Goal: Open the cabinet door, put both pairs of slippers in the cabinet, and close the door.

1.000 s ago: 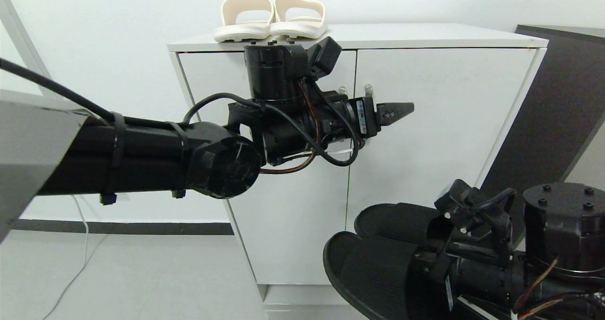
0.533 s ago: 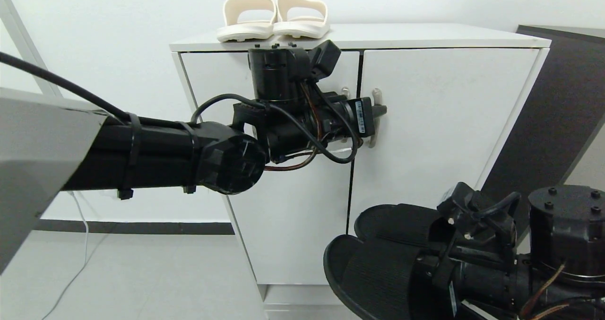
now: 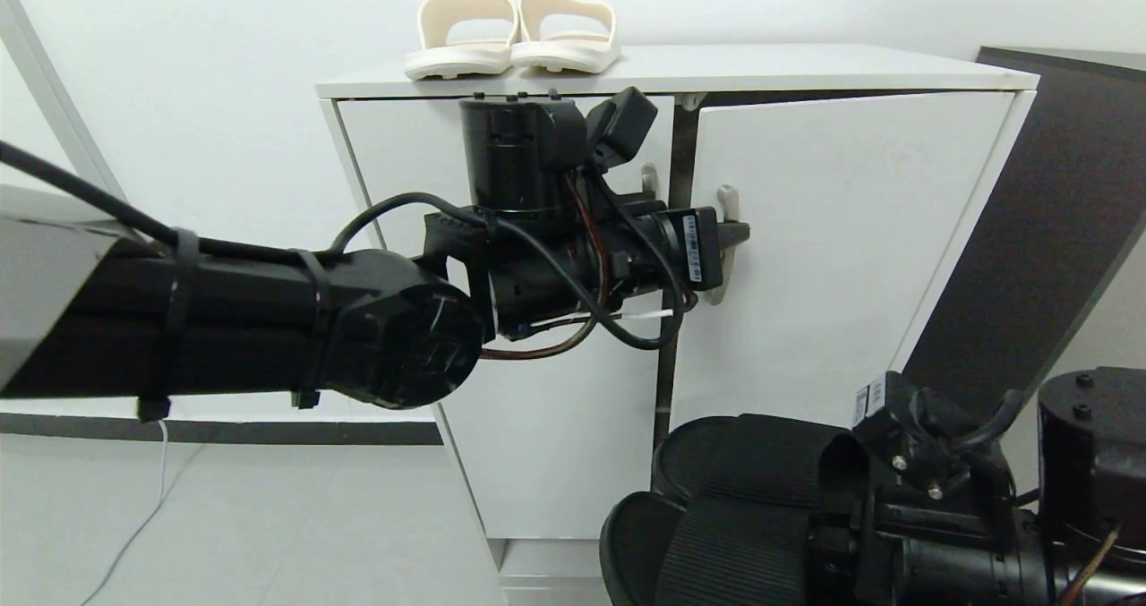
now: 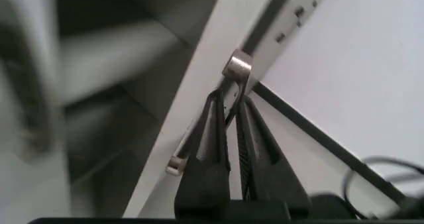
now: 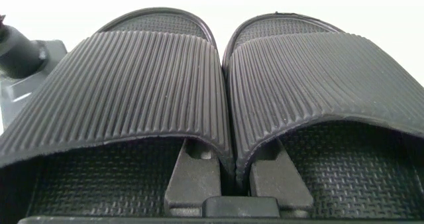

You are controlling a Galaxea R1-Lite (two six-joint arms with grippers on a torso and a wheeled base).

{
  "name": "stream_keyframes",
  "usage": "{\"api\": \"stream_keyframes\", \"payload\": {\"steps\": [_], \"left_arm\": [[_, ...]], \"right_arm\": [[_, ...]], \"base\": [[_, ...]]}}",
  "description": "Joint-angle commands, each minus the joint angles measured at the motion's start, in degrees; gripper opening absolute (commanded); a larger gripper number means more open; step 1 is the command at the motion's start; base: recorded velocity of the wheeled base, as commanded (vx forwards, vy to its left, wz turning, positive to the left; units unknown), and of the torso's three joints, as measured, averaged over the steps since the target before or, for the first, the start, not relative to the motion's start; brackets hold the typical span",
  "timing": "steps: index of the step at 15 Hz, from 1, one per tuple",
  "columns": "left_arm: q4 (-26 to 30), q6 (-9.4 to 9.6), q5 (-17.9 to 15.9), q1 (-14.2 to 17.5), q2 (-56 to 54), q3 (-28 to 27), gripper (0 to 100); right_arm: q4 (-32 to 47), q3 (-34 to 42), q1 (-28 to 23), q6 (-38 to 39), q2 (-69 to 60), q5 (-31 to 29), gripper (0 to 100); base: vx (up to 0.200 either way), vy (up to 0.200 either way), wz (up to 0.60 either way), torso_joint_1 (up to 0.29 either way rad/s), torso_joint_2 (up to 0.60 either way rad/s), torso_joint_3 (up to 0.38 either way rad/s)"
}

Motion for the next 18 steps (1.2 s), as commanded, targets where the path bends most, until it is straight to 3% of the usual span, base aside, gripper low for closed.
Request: {"api": "stream_keyframes", "payload": {"steps": [1, 4, 7, 10, 11, 13, 15, 18], "left_arm": [[-0.07, 0.03, 0.17, -1.1, -4.72, 3.76, 0], [-0.24, 0.29, 0.43, -2.68, -9.91, 9.29, 0], [-0.24, 0.03, 0.17, -2.15, -15.18, 14.22, 0], [-0.24, -1.73, -1.33, 0.84, -13.86, 13.07, 0], [-0.24, -2.52, -3.26, 1.89, -11.58, 11.23, 0], [-0.42, -3.57, -3.61, 2.95, -8.24, 7.71, 0], [-4.11, -5.77, -3.61, 3.3, -4.46, 4.55, 0], [-6.48, -5.86, -3.35, 3.21, -0.85, 2.61, 0]], "right_arm": [[-0.05, 0.57, 0.14, -0.01, -0.97, 0.67, 0], [-0.14, 1.45, 0.32, -1.15, -1.06, 2.07, 0], [0.04, 1.62, 2.78, -1.33, -0.97, 1.9, 0], [0.12, 2.15, 4.19, -1.33, -0.97, 1.63, 0], [0.12, 2.32, 4.28, -1.33, -0.88, 1.63, 0], [0.12, 2.76, 4.36, -1.51, -0.88, 1.63, 0], [0.04, 3.2, 4.72, -1.68, -0.88, 1.63, 0], [0.04, 3.64, 4.89, -2.56, -0.62, 1.55, 0]], "base": [[0.0, 0.0, 0.0, 0.0, 0.0, 0.0], [0.0, 0.0, 0.0, 0.0, 0.0, 0.0], [0.0, 0.0, 0.0, 0.0, 0.0, 0.0], [0.0, 0.0, 0.0, 0.0, 0.0, 0.0], [0.0, 0.0, 0.0, 0.0, 0.0, 0.0], [0.0, 0.0, 0.0, 0.0, 0.0, 0.0], [0.0, 0.0, 0.0, 0.0, 0.0, 0.0], [0.0, 0.0, 0.0, 0.0, 0.0, 0.0]]}}
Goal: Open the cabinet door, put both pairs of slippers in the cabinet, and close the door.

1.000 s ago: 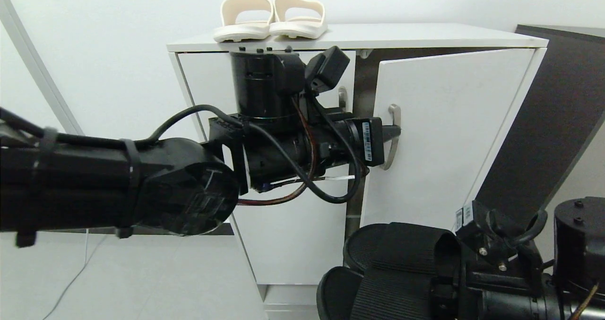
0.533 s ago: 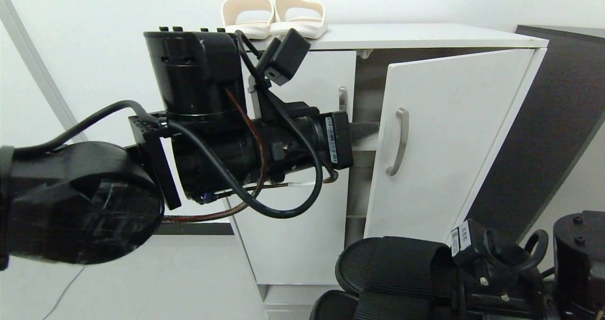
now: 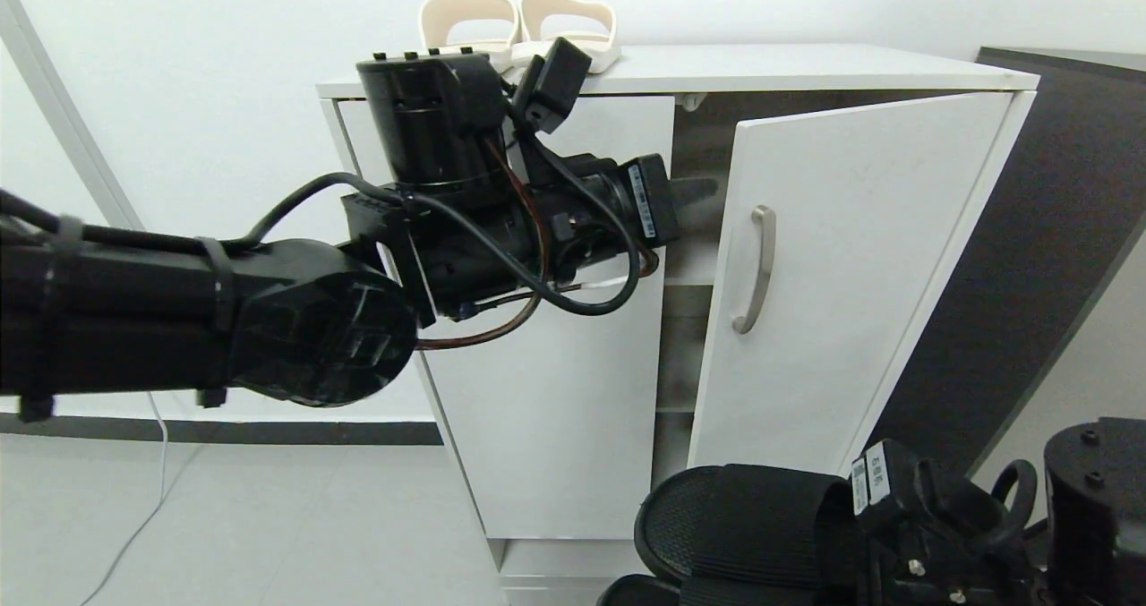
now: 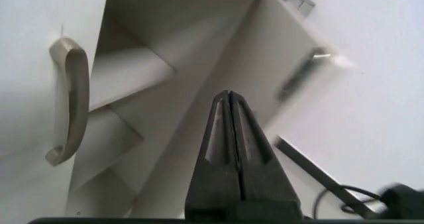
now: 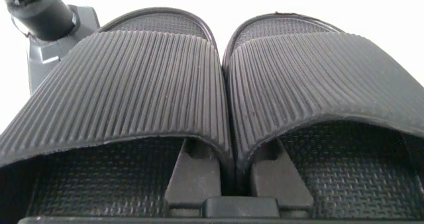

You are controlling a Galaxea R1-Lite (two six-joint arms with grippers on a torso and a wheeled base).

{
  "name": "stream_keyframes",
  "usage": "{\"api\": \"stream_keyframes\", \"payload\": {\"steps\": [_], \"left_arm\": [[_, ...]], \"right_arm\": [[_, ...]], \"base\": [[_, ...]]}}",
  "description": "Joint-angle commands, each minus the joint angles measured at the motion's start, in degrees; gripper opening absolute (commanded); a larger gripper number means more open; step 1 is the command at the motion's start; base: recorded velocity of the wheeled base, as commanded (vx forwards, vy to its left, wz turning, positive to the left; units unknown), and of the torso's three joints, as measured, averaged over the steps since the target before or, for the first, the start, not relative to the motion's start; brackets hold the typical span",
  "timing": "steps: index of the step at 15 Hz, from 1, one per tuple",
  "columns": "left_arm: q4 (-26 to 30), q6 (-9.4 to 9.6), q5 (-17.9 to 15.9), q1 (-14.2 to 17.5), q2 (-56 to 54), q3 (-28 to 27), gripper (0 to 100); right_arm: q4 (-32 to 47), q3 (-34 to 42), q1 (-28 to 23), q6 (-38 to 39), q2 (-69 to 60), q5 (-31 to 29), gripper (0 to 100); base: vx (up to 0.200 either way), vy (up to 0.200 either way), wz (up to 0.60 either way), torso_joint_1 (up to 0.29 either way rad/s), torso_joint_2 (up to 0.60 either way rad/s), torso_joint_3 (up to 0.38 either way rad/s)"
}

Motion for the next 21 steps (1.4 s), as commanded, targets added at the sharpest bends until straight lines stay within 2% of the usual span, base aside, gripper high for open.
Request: {"api": "stream_keyframes", "payload": {"steps": [1, 3, 5, 7, 10, 11, 18, 20, 21], "left_arm": [[-0.16, -0.12, 0.31, 0.14, 3.74, -1.62, 0], [-0.16, -1.35, 0.4, 0.05, 4.09, -2.33, 0], [-0.51, -1.52, 0.4, -0.74, 3.91, -1.98, 0], [-1.39, -1.44, 0.4, -3.37, 2.86, -0.13, 0], [-7.63, -1.26, 0.4, -8.82, 1.89, 3.74, 0], [-8.24, -1.26, 0.49, -9.09, 1.89, 3.91, 0], [-8.77, -1.26, 0.58, -6.27, 0.84, 5.14, 0], [-8.24, -1.26, 3.3, -4.08, -1.8, 6.64, 0], [-7.89, -0.73, 4.62, -2.23, -4.26, 8.22, 0]], "right_arm": [[0.0, 0.21, 0.06, -0.21, 0.36, 0.07, 0], [0.0, 0.56, 0.15, -0.48, 0.45, 0.07, 0], [0.0, 1.09, 0.5, -0.56, 0.62, -0.01, 0], [0.0, 2.32, 1.12, -1.88, 0.36, 0.16, 0], [-0.18, 3.46, 1.56, -2.5, 0.18, 0.43, 0], [-0.26, 3.46, 1.56, -2.5, 0.18, 0.43, 0], [-0.35, 2.84, 1.56, -2.32, 0.62, 0.34, 0], [-0.35, 0.12, -0.29, -1.27, 3.26, -0.89, 0], [-0.35, -2.08, -2.13, -0.21, 5.63, -4.58, 0]], "base": [[0.0, 0.0, 0.0, 0.0, 0.0, 0.0], [-0.1, 0.0, 0.0, 0.004, 0.0, 0.001], [-0.2, 0.0, 0.0, 0.002, 0.0, 0.005], [-0.2, 0.0, 0.0, 0.0, 0.0, 0.0], [-0.2, 0.0, 0.0, 0.001, 0.0, 0.002], [-0.2, 0.0, 0.0, 0.002, 0.0, 0.002], [0.0, 0.0, 0.0, 0.0, 0.0, 0.0], [0.0, 0.0, 0.0, 0.0, 0.0, 0.0], [0.0, 0.0, 0.0, 0.0, 0.0, 0.0]]}}
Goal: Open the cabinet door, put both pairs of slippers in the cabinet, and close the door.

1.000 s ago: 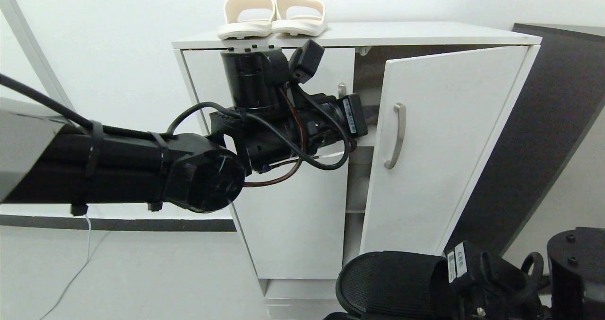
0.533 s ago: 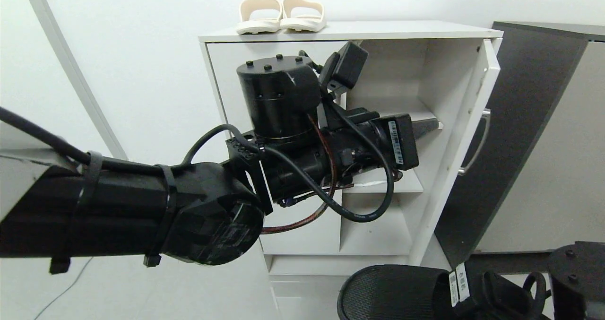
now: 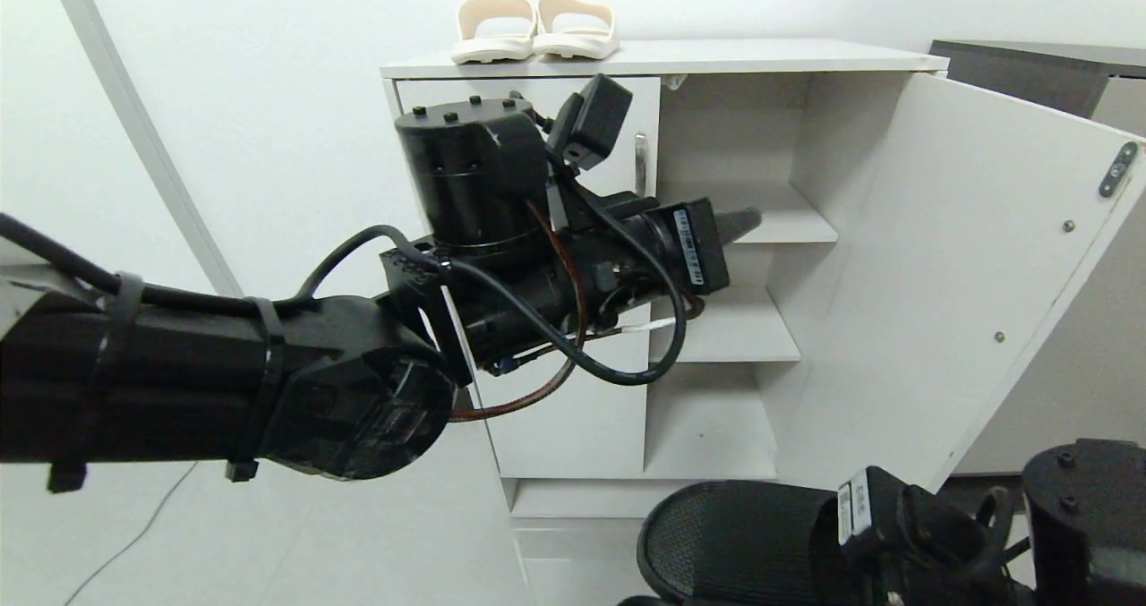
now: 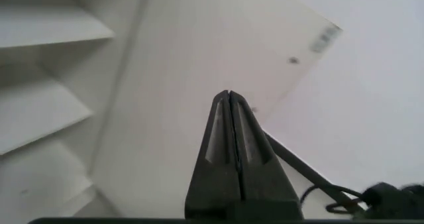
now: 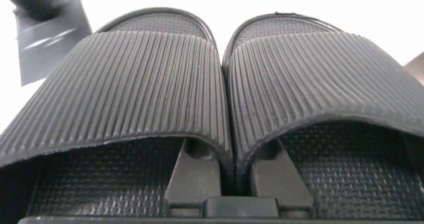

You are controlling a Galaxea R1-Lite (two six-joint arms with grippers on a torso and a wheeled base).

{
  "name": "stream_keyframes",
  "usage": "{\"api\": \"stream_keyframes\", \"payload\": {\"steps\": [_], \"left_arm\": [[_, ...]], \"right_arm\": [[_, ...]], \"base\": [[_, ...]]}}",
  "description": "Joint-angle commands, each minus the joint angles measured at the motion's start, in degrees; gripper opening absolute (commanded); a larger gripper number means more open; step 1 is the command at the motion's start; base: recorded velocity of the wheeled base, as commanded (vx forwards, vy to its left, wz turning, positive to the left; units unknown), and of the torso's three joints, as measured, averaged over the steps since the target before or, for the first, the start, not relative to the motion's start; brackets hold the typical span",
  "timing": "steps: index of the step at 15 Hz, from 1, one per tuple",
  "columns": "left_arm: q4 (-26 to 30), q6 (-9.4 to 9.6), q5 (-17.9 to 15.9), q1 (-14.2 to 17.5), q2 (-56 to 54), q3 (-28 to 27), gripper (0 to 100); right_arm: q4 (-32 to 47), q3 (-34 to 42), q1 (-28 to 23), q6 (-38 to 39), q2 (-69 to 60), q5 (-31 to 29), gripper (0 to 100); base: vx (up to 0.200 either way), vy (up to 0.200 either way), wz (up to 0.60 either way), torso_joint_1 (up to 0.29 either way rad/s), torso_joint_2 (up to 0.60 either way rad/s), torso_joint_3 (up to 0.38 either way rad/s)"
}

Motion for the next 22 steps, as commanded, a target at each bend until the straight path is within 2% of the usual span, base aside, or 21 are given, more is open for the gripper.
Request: {"api": "stream_keyframes", "payload": {"steps": [1, 2, 3, 4, 5, 7, 8, 10, 11, 12, 14, 15, 16, 17, 22], "left_arm": [[2.17, 2.51, 2.08, 4.58, -7.34, 4.67, 0], [5.07, 5.33, 3.13, 6.95, -11.12, 7.48, 0], [9.47, 9.02, 6.12, 9.94, -15.87, 11.18, 0], [13.42, 11.57, 10.69, 13.02, -21.23, 15.48, 0], [15.88, 12.18, 14.56, 15.48, -26.06, 19.7, 0], [18.96, 12.36, 18.78, 21.37, -35.55, 27.17, 0], [20.81, 13.15, 22.12, 26.2, -42.94, 33.06, 0], [22.65, 13.68, 24.49, 30.86, -53.31, 41.59, 0], [24.41, 14.38, 24.75, 34.55, -59.81, 46.51, 0], [26.43, 15.52, 24.75, 37.19, -65.35, 49.67, 0], [33.46, 19.65, 27.04, 42.55, -76.51, 54.24, 0], [37.15, 21.94, 28.71, 44.4, -82.4, 56.35, 0], [39.53, 23.34, 29.15, 45.1, -86.97, 57.85, 0], [40.76, 23.96, 28.97, 45.19, -90.14, 58.72, 0], [42.95, 24.31, 28.71, 45.19, -101.12, 65.49, 0]], "right_arm": [[-0.02, -5.96, -3.58, 4.14, 6.87, -8.2, 0], [-0.11, -8.68, -4.11, 7.65, 8.89, -13.04, 0], [-0.11, -11.58, -4.37, 11.43, 11.09, -18.22, 0], [-0.11, -14.13, -5.17, 13.28, 13.28, -22.09, 0], [-0.11, -15.54, -6.22, 13.45, 14.51, -24.37, 0], [-0.11, -16.77, -7.98, 13.54, 15.66, -25.69, 0], [-0.11, -16.77, -8.51, 13.54, 16.01, -25.69, 0], [-0.11, -16.59, -8.68, 13.54, 16.71, -25.87, 0], [-0.11, -16.24, -8.68, 13.37, 16.8, -25.87, 0], [-0.11, -16.24, -8.68, 13.37, 16.8, -25.87, 0], [-0.11, -16.24, -8.68, 13.28, 16.89, -25.87, 0], [-0.11, -16.24, -8.68, 13.28, 16.89, -25.87, 0], [-0.11, -16.24, -8.51, 13.19, 16.89, -25.87, 0], [-0.11, -16.24, -8.33, 13.19, 16.89, -25.87, 0], [-0.73, -16.06, -7.71, 13.19, 17.5, -25.87, 0]], "base": [[0.0, 0.0, 0.0, 0.0, 0.0, 0.0], [0.0, 0.0, 0.0, 0.0, 0.0, 0.0], [0.0, 0.0, 0.0, 0.0, 0.0, 0.0], [0.0, 0.0, 0.0, 0.0, 0.0, 0.0], [0.0, 0.0, 0.0, 0.0, 0.0, 0.0], [0.0, 0.0, 0.0, 0.0, 0.0, 0.0], [0.0, 0.0, 0.0, 0.0, 0.0, 0.0], [0.0, 0.0, 0.0, 0.0, 0.0, 0.0], [0.0, 0.0, 0.0, 0.0, 0.0, 0.0], [0.0, 0.0, 0.0, 0.0, 0.0, 0.0], [0.0, 0.0, 0.0, 0.0, 0.0, 0.0], [0.0, 0.0, 0.0, 0.0, 0.0, 0.0], [0.0, 0.0, 0.0, 0.0, 0.0, 0.0], [0.0, 0.0, 0.0, 0.0, 0.0, 0.0], [0.0, 0.0, 0.0, 0.0, 0.0, 0.0]]}}
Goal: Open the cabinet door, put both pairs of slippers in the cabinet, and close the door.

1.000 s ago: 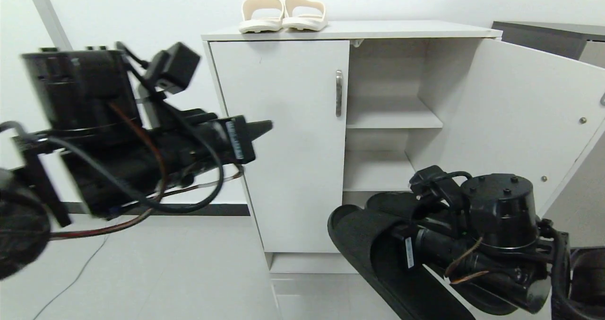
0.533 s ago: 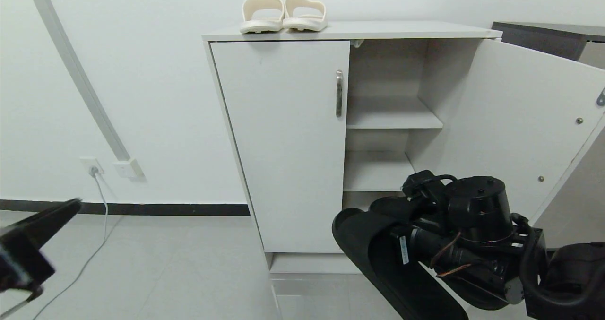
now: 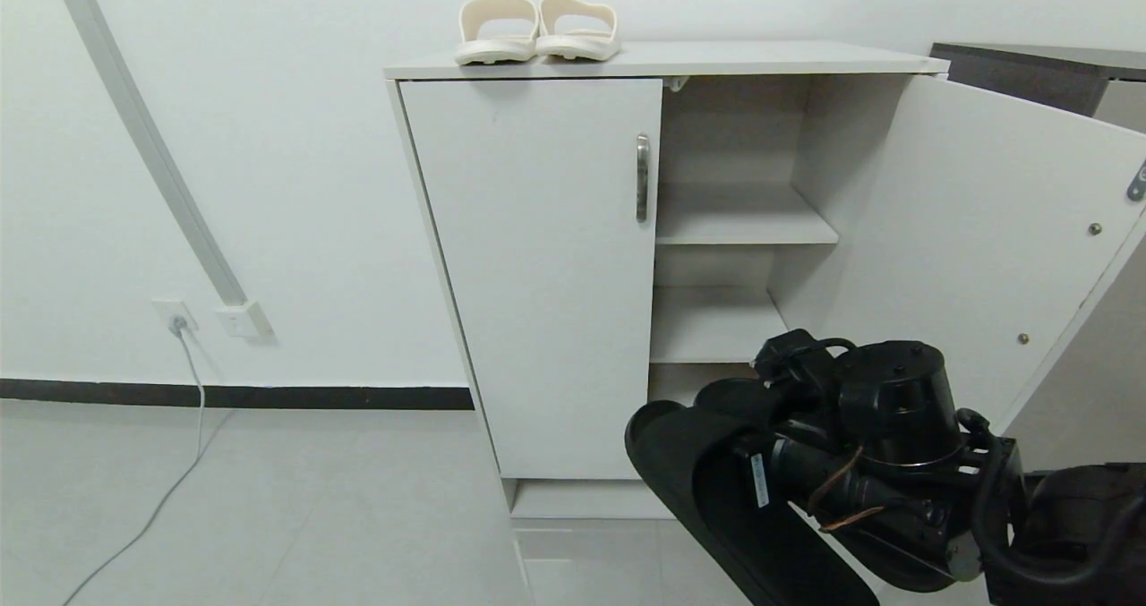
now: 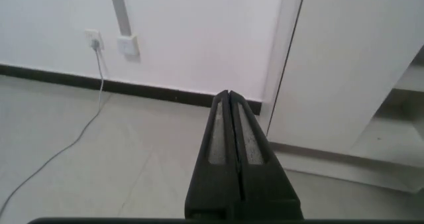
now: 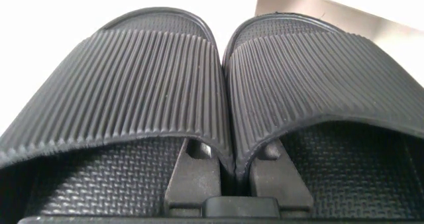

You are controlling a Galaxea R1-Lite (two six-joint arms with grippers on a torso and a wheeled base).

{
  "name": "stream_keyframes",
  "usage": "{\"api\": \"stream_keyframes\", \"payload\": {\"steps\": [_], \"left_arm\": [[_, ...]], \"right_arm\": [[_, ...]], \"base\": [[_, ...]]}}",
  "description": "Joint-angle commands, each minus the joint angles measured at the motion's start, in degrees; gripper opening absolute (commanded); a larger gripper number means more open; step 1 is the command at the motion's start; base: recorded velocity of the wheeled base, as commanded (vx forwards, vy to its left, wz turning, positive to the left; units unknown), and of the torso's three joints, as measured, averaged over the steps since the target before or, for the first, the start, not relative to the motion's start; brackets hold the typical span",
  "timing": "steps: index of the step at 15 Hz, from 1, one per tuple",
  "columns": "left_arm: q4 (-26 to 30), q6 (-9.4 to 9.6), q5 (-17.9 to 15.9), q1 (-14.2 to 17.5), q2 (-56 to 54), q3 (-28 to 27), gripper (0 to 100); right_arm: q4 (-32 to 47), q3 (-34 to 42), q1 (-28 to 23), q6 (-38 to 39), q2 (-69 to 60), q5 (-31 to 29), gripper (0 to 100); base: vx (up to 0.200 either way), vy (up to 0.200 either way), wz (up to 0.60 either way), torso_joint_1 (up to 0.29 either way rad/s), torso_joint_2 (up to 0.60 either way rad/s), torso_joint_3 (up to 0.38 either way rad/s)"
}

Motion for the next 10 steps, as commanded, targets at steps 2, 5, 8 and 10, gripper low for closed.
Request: {"api": "stream_keyframes", "payload": {"steps": [2, 5, 8, 10], "left_arm": [[1.39, 1.64, -3.7, -0.7, -10.14, 5.39, 0], [-0.19, 1.38, -10.74, -0.7, -10.14, 6.01, 0], [-0.19, 1.03, -13.99, -0.7, -10.14, 6.19, 0], [1.21, 1.2, -13.46, -0.79, -10.05, 6.45, 0]], "right_arm": [[-0.4, 0.13, 0.37, 0.01, 0.13, 0.04, 0], [-1.2, 0.66, 0.99, 0.01, 0.13, 0.04, 0], [-2.69, 1.45, 1.6, -0.25, 0.31, 0.04, 0], [-3.3, 1.54, 1.69, -0.25, 0.39, 0.04, 0]], "base": [[0.0, 0.0, 0.0, 0.0, 0.0, 0.0], [0.0, 0.0, 0.0, 0.0, 0.0, 0.0], [0.0, 0.0, 0.0, 0.0, 0.0, 0.0], [0.0, 0.0, 0.0, 0.0, 0.0, 0.0]]}}
